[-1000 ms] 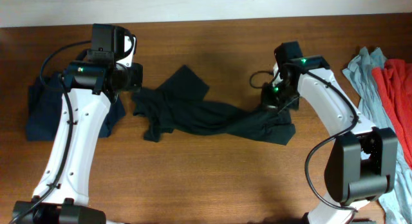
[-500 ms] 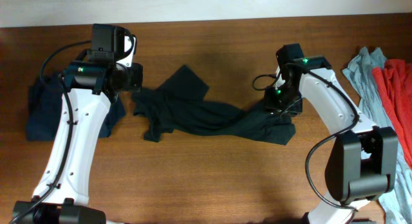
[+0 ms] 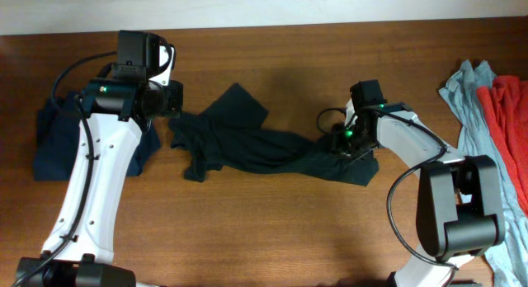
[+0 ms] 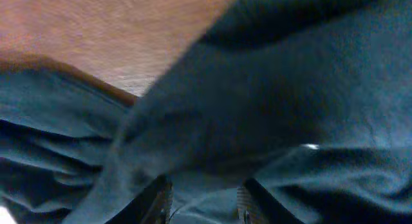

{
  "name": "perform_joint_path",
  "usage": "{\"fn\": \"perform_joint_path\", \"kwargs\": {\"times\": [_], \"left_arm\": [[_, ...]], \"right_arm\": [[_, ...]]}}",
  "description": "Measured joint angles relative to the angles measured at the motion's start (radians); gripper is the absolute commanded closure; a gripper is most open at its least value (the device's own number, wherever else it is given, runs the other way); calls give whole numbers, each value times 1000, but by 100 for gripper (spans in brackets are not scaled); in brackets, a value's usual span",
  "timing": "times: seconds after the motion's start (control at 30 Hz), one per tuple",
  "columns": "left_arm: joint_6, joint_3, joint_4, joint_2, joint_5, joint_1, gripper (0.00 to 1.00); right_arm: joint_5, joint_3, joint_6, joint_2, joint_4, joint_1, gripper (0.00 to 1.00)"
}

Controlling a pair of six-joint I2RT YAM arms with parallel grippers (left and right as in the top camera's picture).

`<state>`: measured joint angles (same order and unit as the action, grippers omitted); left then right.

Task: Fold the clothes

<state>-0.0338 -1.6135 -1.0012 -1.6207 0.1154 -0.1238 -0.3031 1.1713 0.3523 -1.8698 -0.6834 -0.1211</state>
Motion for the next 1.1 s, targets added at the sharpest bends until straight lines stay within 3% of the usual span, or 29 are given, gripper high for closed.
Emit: {"fn": "perform_joint_path", "kwargs": {"times": [0.2, 0.33, 0.57, 0.7, 0.93, 1.1], "left_arm": [[0, 0, 0, 0, 0, 0, 87], [0, 0, 0, 0, 0, 0, 88], [0, 0, 0, 0, -4, 0, 88], [0, 0, -3, 0, -10, 0, 87], [0, 0, 11, 0, -12, 0, 87], [0, 0, 21, 0, -11, 0, 87]], "right_arm": [[-39, 0, 8, 0, 55, 1, 59], [-30, 0, 7, 0, 92, 1, 32], [-9, 0, 8, 0, 121, 3, 22], [33, 0, -2, 0, 72, 55, 22], [-48, 0, -68, 0, 48, 254, 32], [-110, 0, -92, 0, 49, 243, 35]]}}
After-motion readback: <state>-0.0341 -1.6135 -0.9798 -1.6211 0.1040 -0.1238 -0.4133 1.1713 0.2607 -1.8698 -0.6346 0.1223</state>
